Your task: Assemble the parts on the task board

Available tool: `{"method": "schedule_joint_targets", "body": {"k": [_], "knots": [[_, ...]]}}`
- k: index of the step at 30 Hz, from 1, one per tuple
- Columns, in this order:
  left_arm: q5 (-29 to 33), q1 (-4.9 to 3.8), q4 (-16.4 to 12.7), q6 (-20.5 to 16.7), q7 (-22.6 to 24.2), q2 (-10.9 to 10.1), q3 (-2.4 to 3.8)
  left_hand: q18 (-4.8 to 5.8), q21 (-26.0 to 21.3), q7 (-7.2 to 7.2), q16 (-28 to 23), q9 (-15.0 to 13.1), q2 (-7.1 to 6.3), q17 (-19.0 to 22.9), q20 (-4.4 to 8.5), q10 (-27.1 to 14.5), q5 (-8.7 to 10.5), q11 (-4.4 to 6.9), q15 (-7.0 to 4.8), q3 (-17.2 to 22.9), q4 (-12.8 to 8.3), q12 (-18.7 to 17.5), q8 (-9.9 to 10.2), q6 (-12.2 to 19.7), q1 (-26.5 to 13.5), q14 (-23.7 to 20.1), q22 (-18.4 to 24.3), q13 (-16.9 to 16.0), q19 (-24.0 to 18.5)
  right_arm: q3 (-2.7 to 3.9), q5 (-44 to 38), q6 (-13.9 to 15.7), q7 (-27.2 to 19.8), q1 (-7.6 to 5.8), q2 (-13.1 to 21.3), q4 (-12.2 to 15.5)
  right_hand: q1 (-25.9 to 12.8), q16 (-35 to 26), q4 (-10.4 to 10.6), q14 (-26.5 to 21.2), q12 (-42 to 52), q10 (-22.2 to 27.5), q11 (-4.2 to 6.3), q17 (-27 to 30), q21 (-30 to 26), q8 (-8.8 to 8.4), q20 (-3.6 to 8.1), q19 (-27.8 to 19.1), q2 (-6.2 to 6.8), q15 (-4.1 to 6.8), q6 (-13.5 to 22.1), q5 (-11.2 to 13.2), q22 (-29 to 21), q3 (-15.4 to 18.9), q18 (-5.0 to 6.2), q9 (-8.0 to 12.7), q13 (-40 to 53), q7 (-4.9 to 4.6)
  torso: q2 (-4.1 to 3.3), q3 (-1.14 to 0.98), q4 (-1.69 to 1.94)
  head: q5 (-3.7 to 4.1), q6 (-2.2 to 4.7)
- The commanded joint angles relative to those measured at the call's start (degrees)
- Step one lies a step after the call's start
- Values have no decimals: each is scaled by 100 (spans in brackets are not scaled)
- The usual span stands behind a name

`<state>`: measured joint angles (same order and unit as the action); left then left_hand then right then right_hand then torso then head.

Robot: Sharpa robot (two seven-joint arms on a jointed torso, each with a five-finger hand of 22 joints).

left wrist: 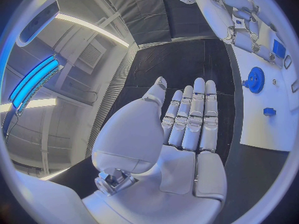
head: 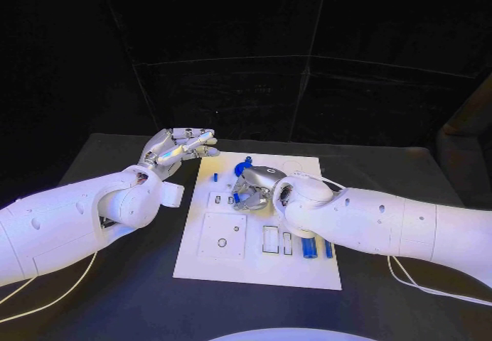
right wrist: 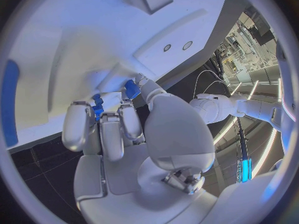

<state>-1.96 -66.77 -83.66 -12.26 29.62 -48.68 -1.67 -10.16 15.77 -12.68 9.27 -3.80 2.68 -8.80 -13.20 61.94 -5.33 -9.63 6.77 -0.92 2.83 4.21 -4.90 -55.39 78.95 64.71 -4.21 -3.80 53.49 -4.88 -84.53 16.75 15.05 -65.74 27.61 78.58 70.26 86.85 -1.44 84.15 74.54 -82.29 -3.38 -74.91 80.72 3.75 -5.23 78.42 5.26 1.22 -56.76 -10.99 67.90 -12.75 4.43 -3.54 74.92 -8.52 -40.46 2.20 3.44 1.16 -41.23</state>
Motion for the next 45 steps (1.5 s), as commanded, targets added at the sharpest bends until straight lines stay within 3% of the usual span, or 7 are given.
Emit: {"method": "schedule_joint_targets", "body": {"k": [1,18,30,32,37,39,45], "knots": [[-17,-10,-7,60,13,-1,6,-44,-35,-9,-29,0,54,-8,1,25,36,16,-8,-9,-32,-25,39,-39,-7,33,8,4,24,-31,-29,-104,148,28,10,-14,-41,-34,7,414,-43,50,-9,-715,-40,-11,-13,-41,36,-44,74,37,-10,71,15,-12,300,-2,0,1,3,6,1],[-17,-10,2,34,-26,-10,6,-45,-36,-2,-38,1,57,-20,8,32,38,20,-15,-21,-52,-31,48,-44,-13,68,10,5,48,-31,90,825,-293,28,116,64,-49,-50,132,408,-161,134,-35,-695,-88,18,-40,-80,57,-68,209,-80,-96,271,32,-24,189,-27,2,-5,-2,24,1],[-724,-14,315,270,-783,19,6,-35,904,337,1119,-15,-4,-916,636,974,55,456,-623,-295,-14,239,2,-370,-282,2117,-388,-116,1642,-22,1498,764,-2066,-220,884,596,-230,-178,405,347,-487,344,-65,-480,-358,57,-66,-352,134,-93,294,34,-590,945,127,-37,-111,-52,48,-31,-53,-8,47],[-934,-16,379,268,-990,35,6,-32,1133,413,1692,-21,-23,-1382,728,1200,56,541,-722,-364,12,290,-18,-465,-324,2202,-505,-161,1911,-20,1866,709,-2247,-307,1025,684,-185,-188,414,344,-509,359,-64,-469,-378,60,-64,-367,108,-91,292,63,-621,1017,132,-36,-136,-51,67,-43,-72,-8,65],[-1746,-79,528,483,-2147,117,8,-15,1862,584,5716,-79,17,-5303,939,1794,55,739,-908,-472,90,766,-112,-684,-391,2336,-932,-542,2352,84,2871,619,-2316,-610,1427,818,12,-237,390,327,-718,508,-63,-398,-497,56,-60,-467,-25,-88,309,-8,-826,1148,169,-31,-321,-54,123,-76,-103,-46,49],[-2197,-130,592,892,-2743,168,8,229,3528,602,6991,-131,146,-6718,1011,1748,43,762,-963,-411,111,1268,-236,-688,-355,2375,-2877,-963,2775,161,3032,627,-2215,-715,1542,793,8,-247,414,325,-853,604,-71,-389,-552,50,-62,-514,-34,-93,333,-53,-925,1235,187,-30,-438,-60,155,-86,-117,-70,36],[-3580,-326,706,1589,-4139,358,8,415,5067,690,7740,-308,204,-7640,1049,1240,40,827,-960,-449,339,2764,-662,-610,-559,2422,-4706,-2203,2749,260,3244,610,-2004,-1037,1786,632,57,-251,436,330,-702,509,-48,-396,-539,108,-52,-467,-109,-78,256,-137,-885,1357,179,-46,-357,-33,250,-128,-125,-118,-16]]}}
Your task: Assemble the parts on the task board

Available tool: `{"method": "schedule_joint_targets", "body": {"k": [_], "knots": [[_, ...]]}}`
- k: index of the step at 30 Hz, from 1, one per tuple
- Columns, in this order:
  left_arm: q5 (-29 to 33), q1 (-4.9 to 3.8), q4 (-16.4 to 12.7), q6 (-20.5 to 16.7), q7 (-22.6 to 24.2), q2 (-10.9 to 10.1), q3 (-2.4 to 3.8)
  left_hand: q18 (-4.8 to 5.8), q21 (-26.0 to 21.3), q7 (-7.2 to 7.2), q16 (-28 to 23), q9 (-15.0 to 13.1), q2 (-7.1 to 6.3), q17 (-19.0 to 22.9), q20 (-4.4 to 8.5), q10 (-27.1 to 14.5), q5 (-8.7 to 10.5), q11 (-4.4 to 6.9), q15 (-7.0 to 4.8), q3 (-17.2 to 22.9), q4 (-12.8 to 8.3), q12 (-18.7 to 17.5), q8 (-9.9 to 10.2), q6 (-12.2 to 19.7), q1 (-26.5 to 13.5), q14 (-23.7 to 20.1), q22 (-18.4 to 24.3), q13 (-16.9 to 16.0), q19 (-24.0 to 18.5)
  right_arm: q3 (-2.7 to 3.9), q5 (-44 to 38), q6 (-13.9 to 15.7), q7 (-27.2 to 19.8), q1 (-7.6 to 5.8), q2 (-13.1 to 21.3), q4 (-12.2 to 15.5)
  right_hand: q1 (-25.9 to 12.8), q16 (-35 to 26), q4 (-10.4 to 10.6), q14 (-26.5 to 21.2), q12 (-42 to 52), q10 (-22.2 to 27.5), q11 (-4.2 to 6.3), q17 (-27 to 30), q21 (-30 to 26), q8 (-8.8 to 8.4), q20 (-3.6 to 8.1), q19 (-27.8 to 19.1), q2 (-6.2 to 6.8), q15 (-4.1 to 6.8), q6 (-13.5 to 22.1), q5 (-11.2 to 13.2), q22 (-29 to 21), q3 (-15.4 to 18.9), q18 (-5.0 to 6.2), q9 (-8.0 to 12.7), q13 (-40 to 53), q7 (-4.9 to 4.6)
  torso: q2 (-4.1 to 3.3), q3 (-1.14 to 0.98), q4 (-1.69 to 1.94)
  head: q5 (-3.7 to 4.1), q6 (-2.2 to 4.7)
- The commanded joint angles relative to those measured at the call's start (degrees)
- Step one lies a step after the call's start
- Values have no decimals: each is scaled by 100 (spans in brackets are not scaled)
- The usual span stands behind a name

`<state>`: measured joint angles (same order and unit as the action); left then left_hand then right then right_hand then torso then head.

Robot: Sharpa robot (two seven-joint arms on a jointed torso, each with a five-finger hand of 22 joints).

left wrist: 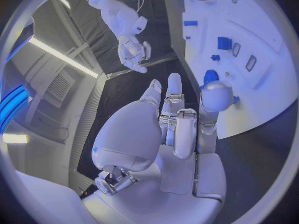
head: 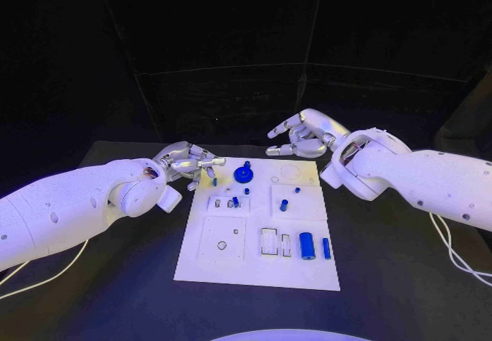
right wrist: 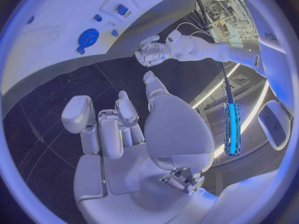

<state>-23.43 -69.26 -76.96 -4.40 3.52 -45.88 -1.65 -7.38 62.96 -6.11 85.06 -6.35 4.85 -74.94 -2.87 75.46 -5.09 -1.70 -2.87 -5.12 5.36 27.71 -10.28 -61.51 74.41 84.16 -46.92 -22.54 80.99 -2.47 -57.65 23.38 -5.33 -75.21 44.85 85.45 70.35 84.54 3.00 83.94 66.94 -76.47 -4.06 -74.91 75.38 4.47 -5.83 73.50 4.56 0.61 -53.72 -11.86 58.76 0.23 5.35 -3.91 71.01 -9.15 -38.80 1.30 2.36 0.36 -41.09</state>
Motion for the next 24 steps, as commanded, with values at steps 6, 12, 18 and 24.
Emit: {"method": "schedule_joint_targets", "body": {"k": [6,12,18,24], "knots": [[-2153,-274,93,1120,-2541,331,6,68,472,136,102,-437,-1,-936,10,-419,26,126,-54,-294,545,2218,-837,89,-484,440,-427,-1932,-321,42,606,-105,130,-192,143,-123,76,-23,2,354,92,-97,34,-397,1,58,21,48,-73,-3,-78,-134,43,130,84,-10,42,44,138,-85,-17,-80,-57],[-2605,-458,186,1364,-3106,601,-92,177,760,177,141,-973,62,-1002,68,-615,37,187,-109,-571,929,2681,-1535,442,-568,471,-1006,-2290,-2,47,600,-147,210,-217,123,-182,90,-33,4,351,94,-99,38,-381,-7,63,25,46,-84,0,-82,-168,29,161,86,-9,35,47,176,-107,-39,-117,-78],[-2761,-544,344,1521,-3277,876,-251,359,1488,288,494,-1478,113,-1506,125,-247,36,258,-172,-665,1028,3470,-2164,551,-486,584,-2150,-3062,336,47,436,-196,305,-223,92,-237,104,-47,39,351,122,-115,45,-371,-21,67,37,54,-102,9,-74,-485,15,296,86,-2,29,52,191,-118,-65,-152,-79],[-2848,-568,565,1525,-3334,1147,-340,418,1758,384,494,-2254,163,-1506,183,-68,176,336,-236,-863,1097,4016,-2903,883,-624,584,-2560,-3604,392,47,286,-208,382,-224,68,-259,102,-50,60,352,147,-129,46,-370,-23,70,39,59,-108,10,-73,-551,15,350,85,-1,38,53,182,-106,-45,-134,-111]]}}
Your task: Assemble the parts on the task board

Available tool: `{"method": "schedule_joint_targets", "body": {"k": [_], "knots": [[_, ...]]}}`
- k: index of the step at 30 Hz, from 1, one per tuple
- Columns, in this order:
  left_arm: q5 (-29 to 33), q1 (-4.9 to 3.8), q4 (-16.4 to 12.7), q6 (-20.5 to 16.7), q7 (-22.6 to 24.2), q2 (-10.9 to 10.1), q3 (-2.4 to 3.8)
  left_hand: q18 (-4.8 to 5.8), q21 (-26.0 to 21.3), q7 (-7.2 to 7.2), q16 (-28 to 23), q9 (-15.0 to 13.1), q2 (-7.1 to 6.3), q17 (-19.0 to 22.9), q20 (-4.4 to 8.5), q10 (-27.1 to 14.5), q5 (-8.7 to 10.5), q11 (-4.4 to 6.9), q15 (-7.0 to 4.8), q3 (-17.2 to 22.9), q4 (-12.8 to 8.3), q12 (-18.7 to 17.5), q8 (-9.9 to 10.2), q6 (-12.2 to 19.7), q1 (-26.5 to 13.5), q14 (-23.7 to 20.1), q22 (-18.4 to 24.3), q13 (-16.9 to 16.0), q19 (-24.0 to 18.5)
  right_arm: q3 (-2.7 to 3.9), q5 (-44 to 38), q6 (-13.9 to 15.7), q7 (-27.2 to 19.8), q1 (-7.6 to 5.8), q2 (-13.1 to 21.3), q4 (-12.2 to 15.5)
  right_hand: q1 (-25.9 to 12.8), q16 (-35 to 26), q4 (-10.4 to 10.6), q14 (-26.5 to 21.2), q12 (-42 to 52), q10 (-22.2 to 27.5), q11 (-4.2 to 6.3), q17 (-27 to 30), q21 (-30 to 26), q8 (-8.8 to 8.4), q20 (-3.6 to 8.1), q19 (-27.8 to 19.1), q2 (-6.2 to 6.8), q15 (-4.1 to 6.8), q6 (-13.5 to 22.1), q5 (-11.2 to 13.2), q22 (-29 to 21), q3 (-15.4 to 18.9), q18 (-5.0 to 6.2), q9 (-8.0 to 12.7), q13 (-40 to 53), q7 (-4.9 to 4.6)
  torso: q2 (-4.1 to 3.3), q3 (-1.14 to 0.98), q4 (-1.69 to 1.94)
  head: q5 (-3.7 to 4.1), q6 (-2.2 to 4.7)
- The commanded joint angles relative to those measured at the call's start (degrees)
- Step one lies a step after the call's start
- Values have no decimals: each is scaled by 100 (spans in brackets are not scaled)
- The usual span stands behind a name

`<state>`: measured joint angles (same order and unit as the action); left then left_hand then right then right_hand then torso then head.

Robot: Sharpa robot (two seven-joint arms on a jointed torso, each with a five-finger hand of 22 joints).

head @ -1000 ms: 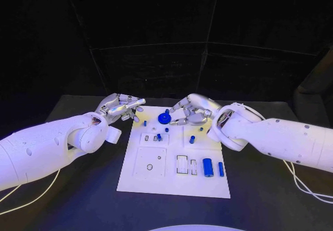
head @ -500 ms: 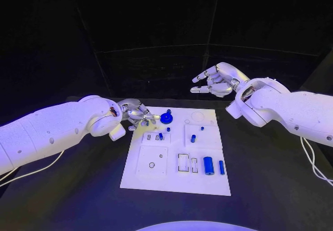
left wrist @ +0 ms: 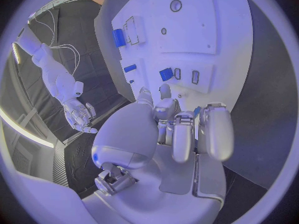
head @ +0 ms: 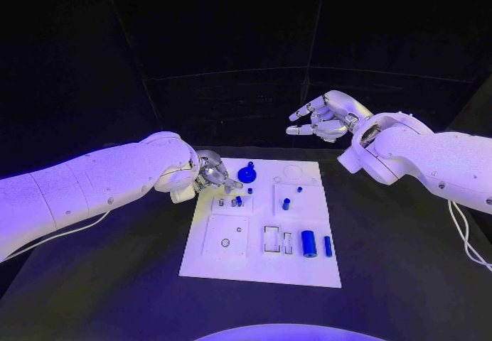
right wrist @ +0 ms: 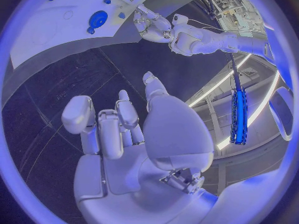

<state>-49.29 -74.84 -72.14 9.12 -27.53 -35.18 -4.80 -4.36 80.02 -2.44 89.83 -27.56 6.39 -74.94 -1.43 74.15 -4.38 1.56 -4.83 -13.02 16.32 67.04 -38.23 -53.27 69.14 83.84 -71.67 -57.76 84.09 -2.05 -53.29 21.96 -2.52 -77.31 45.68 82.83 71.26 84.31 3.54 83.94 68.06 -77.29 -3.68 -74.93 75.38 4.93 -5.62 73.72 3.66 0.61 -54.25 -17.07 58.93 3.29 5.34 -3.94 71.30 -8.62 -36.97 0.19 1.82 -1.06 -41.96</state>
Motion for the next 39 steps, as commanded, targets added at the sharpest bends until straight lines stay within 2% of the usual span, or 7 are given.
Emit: {"method": "schedule_joint_targets", "body": {"k": [1,7,9,11,12,20,39], "knots": [[-289,-13,136,167,-241,135,-54,120,69,17,17,-169,4,-1506,43,73,136,20,-40,-106,11,106,-135,69,-140,616,-112,-106,87,5,-161,-63,111,-14,-19,4,11,-27,6,351,35,-47,7,-368,-23,24,17,37,-19,10,-20,-30,-2,44,86,3,9,1,-2,6,9,3,-30],[-331,-16,339,165,-349,360,-180,125,94,32,17,-275,-34,-1506,57,91,161,33,-55,-234,20,155,-198,115,-274,616,-150,-154,87,5,-188,-48,145,-15,-26,18,7,-32,11,350,42,-52,7,-360,-27,24,17,35,-18,10,-19,-34,-8,55,87,3,14,0,-11,13,3,-9,-74],[-328,-16,386,160,-424,411,-205,125,96,34,17,-296,-57,-1506,60,87,163,34,-57,-271,20,154,-208,127,-304,616,-152,-150,85,5,-192,-56,160,-15,-24,19,6,-39,15,347,45,-53,7,-347,-31,25,17,30,-18,10,-19,-39,-18,62,89,3,15,0,-15,20,-2,-8,-80],[-327,-16,410,159,-475,441,-219,124,95,36,17,-313,-74,-1506,62,82,163,36,-59,-301,20,151,-216,137,-328,616,-150,-144,82,5,-199,-65,174,-15,-23,19,4,-39,21,347,47,-54,7,-348,-36,26,17,26,-20,10,-20,-48,-26,72,90,3,14,1,-12,19,3,-1,-85],[-326,-16,420,169,-496,453,-224,124,94,36,17,-318,-79,-1506,63,79,163,36,-59,-310,20,148,-218,140,-335,616,-149,-140,81,5,-202,-68,179,-15,-24,18,4,-39,21,347,47,-54,7,-348,-36,26,17,26,-20,10,-20,-48,-26,72,90,3,14,1,-8,13,7,8,-95],[-324,-16,482,263,-595,535,-240,124,96,38,17,-338,-94,-1506,65,75,163,38,-61,-340,18,148,-226,150,-356,616,-152,-139,79,5,-210,-75,207,-15,-40,-6,4,-40,26,347,52,-57,7,-348,-38,26,17,26,-22,10,-19,-59,-29,83,91,3,16,1,-9,20,16,14,-117],[-324,-16,632,323,-596,728,-261,127,107,41,17,-381,-81,-1506,66,74,157,40,-62,-335,-27,157,-244,168,-285,616,-172,-147,78,4,-212,-123,244,-14,-102,-80,14,-51,49,344,58,-61,8,-335,-49,28,18,20,-51,11,-16,-110,-44,119,93,4,11,1,-10,17,11,14,-145]]}}
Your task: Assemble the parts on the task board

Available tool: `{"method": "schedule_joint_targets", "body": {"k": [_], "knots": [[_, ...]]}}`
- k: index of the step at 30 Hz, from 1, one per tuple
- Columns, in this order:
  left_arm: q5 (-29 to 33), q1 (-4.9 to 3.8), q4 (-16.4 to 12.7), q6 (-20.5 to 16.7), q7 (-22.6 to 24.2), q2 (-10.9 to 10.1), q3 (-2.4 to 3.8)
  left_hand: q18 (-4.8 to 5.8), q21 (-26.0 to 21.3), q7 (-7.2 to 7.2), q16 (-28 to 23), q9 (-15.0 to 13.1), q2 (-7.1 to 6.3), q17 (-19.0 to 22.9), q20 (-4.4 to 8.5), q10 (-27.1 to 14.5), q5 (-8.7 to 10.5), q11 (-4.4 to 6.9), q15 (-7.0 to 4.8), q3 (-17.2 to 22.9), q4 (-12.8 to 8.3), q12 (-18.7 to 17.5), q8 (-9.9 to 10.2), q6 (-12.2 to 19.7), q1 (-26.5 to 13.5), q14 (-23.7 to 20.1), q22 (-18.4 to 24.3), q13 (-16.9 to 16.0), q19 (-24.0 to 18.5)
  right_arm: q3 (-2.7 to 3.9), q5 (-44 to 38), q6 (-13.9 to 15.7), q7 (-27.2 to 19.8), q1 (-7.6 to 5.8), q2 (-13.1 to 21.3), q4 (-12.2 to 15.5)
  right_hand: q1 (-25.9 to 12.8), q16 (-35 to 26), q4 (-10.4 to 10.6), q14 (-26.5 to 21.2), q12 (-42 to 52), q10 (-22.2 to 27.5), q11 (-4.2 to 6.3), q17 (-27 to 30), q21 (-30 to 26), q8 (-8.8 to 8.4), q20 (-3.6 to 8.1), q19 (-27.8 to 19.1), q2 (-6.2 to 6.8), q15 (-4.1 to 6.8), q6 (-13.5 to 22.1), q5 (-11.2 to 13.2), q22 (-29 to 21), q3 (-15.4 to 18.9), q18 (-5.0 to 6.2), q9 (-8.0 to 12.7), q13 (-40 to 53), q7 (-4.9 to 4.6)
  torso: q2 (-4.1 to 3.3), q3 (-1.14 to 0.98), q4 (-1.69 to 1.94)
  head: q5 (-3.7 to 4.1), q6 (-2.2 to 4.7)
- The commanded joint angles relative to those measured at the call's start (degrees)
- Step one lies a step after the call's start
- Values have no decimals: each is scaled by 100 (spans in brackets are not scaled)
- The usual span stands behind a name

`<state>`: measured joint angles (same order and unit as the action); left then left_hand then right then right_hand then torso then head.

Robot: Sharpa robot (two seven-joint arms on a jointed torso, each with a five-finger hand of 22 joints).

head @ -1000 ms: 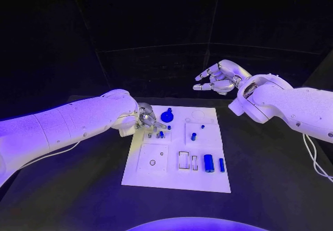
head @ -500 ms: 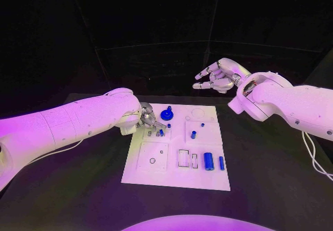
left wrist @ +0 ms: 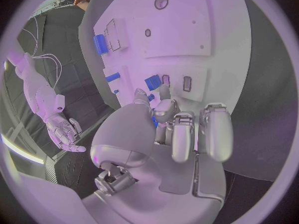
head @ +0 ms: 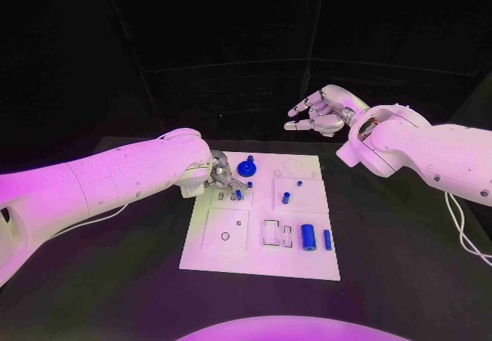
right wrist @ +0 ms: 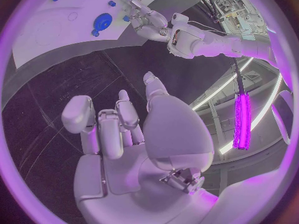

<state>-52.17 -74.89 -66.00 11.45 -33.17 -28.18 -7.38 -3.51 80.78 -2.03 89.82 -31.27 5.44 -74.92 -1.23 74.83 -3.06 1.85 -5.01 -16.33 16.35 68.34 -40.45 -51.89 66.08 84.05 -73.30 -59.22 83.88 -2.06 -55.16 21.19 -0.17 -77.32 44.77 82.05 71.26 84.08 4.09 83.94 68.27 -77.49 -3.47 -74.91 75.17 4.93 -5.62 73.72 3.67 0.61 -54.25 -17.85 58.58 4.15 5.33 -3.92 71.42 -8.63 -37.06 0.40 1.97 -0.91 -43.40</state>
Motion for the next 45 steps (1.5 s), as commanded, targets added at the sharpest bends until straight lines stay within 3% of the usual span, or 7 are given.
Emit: {"method": "schedule_joint_targets", "body": {"k": [1,28,45], "knots": [[-36,-11,25,92,-30,37,-6,41,31,0,18,-14,14,-1508,46,7,25,12,-44,-3,-34,29,-24,31,29,595,-9,-2,98,5,-25,-49,9,-14,-15,-4,14,-28,-5,344,37,-40,-12,-336,-28,28,18,21,-52,11,-16,-32,-8,33,94,2,-1,1,-1,-3,-4,3,-4],[-36,-9,126,180,42,172,-65,40,34,-3,18,-103,72,-1508,42,7,21,10,-41,61,-149,43,-46,63,241,595,-18,-13,86,5,-25,-109,15,-13,-63,-38,61,-30,4,346,52,-49,-7,-339,-32,40,21,25,-100,15,-29,-93,-9,56,94,0,-1,7,-9,-2,0,34,-48],[-36,-9,91,228,160,174,-71,24,-4,17,18,-196,278,-1508,49,-37,14,31,-56,631,-792,-4,45,146,1080,595,35,39,42,5,-25,-134,12,-13,-97,-71,125,-33,6,348,62,-51,-2,-342,-39,49,26,29,-144,20,-32,-201,-14,90,94,1,-8,11,-5,-4,0,26,-79]]}}
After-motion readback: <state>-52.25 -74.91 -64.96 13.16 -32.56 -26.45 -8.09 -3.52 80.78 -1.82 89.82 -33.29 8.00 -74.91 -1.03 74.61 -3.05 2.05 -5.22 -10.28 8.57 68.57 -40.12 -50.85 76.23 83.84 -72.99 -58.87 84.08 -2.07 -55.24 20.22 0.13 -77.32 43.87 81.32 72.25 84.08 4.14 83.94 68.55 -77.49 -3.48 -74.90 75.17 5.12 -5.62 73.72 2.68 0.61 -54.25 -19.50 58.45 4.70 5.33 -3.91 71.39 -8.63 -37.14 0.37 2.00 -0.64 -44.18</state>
